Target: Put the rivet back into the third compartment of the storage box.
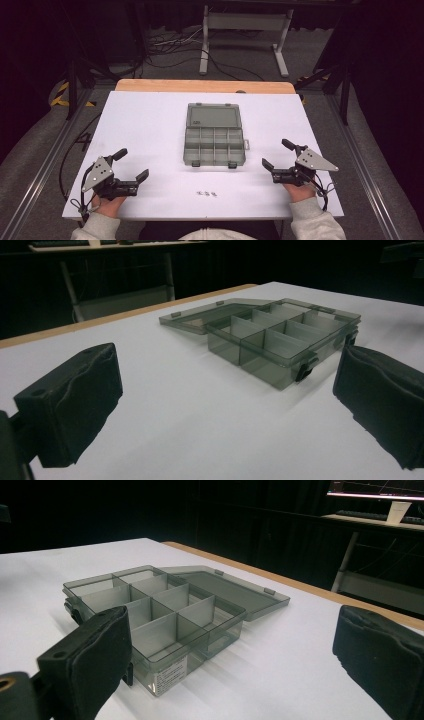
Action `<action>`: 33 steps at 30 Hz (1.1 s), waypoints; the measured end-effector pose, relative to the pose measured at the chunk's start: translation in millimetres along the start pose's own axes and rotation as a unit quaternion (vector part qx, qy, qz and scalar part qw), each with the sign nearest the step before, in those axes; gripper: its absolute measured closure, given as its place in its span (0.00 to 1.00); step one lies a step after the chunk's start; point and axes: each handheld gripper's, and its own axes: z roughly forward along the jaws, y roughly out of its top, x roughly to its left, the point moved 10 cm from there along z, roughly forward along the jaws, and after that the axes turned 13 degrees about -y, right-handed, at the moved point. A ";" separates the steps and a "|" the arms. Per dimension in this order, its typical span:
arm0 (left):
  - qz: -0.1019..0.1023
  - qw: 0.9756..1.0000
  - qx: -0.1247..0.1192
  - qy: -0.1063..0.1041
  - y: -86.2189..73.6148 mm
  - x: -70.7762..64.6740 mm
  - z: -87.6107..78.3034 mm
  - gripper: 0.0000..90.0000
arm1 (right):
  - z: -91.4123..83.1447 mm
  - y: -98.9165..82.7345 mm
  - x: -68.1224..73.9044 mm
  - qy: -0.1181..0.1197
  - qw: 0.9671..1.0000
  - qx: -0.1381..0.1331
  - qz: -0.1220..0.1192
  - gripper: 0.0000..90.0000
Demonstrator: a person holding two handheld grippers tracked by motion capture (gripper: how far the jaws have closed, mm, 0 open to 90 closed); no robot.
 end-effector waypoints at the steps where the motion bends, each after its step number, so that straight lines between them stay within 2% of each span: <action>1: 0.002 1.000 -0.004 -0.005 2.1 -1.6 1.0 0.00 | 0.1 -0.1 0.1 0.000 1.000 0.001 -0.001 0.03; 5: 0.008 1.000 -0.002 -0.006 1.9 -1.2 2.4 0.00 | 0.1 1.6 1.6 0.001 1.000 -0.002 -0.003 0.03; 10: 0.000 1.000 -0.012 -0.002 3.8 1.6 1.1 0.00 | 1.2 1.6 3.4 0.003 1.000 0.001 -0.007 0.03; 18: 0.000 1.000 -0.008 -0.002 3.4 1.6 0.7 0.00 | 3.7 6.8 11.5 0.012 1.000 -0.001 -0.009 0.03; 21: -0.002 1.000 -0.010 -0.002 4.2 1.4 1.0 0.00 | 8.3 12.0 23.4 0.024 1.000 -0.001 -0.015 0.03; 22: 0.000 1.000 -0.007 -0.003 4.0 1.4 0.8 0.00 | 8.3 12.0 23.4 0.024 1.000 -0.001 -0.015 0.03; 26: -0.002 1.000 -0.009 -0.002 4.3 1.5 1.1 0.00 | 14.3 21.5 42.5 0.041 0.999 -0.003 -0.027 0.03; 33: 0.000 1.000 -0.009 -0.003 4.7 1.6 0.6 0.00 | 24.8 34.4 66.2 0.064 0.998 -0.002 -0.029 0.03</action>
